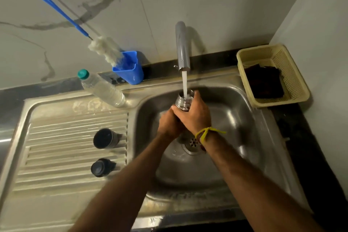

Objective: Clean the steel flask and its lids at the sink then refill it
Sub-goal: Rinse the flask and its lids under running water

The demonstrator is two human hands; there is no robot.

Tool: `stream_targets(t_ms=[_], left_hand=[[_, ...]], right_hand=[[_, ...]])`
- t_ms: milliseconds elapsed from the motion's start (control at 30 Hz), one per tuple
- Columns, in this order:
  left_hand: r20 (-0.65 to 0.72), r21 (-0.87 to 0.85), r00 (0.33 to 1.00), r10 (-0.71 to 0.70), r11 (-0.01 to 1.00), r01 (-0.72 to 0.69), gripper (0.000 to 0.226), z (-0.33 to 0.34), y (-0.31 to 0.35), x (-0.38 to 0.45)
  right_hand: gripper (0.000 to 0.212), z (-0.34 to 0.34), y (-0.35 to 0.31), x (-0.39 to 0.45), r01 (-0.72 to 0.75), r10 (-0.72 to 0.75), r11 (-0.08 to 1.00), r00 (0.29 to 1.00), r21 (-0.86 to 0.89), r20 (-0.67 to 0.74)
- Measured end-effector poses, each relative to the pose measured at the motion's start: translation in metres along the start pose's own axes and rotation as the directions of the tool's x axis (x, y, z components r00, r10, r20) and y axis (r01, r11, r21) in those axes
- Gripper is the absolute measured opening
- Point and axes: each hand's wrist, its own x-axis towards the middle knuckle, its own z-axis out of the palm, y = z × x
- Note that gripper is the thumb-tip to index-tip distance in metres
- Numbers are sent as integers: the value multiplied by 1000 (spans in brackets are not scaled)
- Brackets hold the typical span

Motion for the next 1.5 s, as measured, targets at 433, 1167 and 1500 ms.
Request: stream_targets(t_ms=[433, 1167, 1500], left_hand=[[27, 57, 999, 21, 998, -22, 36, -6, -5, -4], [12, 529, 932, 363, 789, -314, 76, -71, 33, -48], [-25, 181, 928, 372, 914, -362, 59, -79, 18, -21]], right_hand=[[69, 6, 0, -5, 33, -32, 998, 999, -53, 16], [40, 14, 54, 10, -879, 555, 197, 466, 435, 689], [47, -5, 67, 13, -800, 551, -59, 472, 597, 688]])
